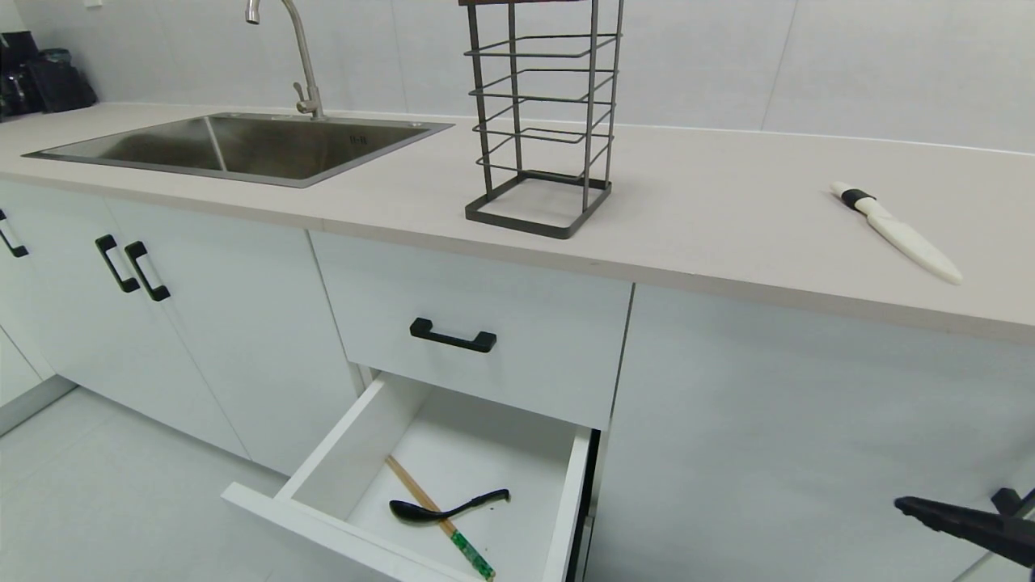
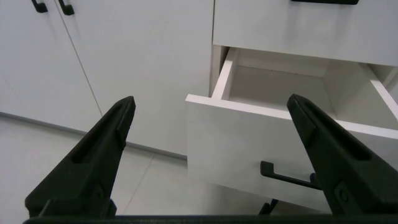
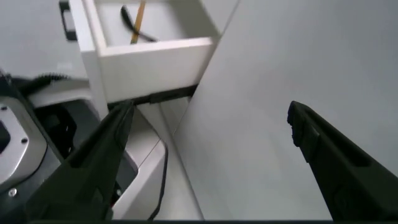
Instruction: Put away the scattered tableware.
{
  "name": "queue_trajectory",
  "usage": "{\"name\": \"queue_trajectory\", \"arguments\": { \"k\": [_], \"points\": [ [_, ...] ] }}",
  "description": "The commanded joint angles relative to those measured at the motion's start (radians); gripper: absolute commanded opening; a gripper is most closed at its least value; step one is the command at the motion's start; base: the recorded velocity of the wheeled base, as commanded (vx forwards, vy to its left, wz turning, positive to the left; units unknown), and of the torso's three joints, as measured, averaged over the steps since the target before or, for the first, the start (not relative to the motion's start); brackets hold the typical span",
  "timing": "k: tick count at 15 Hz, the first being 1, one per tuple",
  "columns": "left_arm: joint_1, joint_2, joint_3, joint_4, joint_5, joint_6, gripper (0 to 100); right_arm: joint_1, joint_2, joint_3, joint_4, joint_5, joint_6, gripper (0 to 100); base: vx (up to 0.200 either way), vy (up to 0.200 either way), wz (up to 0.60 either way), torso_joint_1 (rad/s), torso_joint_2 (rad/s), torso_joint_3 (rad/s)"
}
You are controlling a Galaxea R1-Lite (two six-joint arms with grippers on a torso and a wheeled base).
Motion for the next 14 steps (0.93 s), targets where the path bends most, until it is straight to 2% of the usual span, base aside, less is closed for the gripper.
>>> {"name": "queue_trajectory", "arguments": {
  "k": [1,2,6,8,10,14],
  "points": [
    [0.0,0.001,0.0,0.0,0.0,0.0,100,-0.051,-0.264,0.053,0.063,-0.002,0.022,100,0.0,0.0,0.0,0.0,0.0,0.0],
    [0.0,0.001,0.0,0.0,0.0,0.0,100,-0.065,-0.285,0.048,0.066,-0.002,0.022,100,0.0,0.0,0.0,0.0,0.0,0.0],
    [0.0,0.001,0.0,0.0,0.0,0.0,100,-0.281,-0.453,0.018,0.092,-0.001,0.081,100,0.0,0.0,0.0,0.0,0.0,0.0],
    [0.0,0.001,0.0,0.0,0.0,0.0,100,-0.458,-0.514,-0.002,0.126,0.022,0.082,100,0.0,0.0,0.0,0.0,0.0,0.0],
    [0.0,0.001,0.0,0.0,0.0,0.0,100,-0.551,-0.554,0.001,0.156,0.064,0.081,100,0.0,0.0,0.0,0.0,0.0,0.0],
    [0.0,0.001,0.0,0.0,0.0,0.0,100,-0.62,-0.683,0.038,0.236,0.044,0.067,100,0.0,0.0,0.0,0.0,0.0,0.0]
  ]
}}
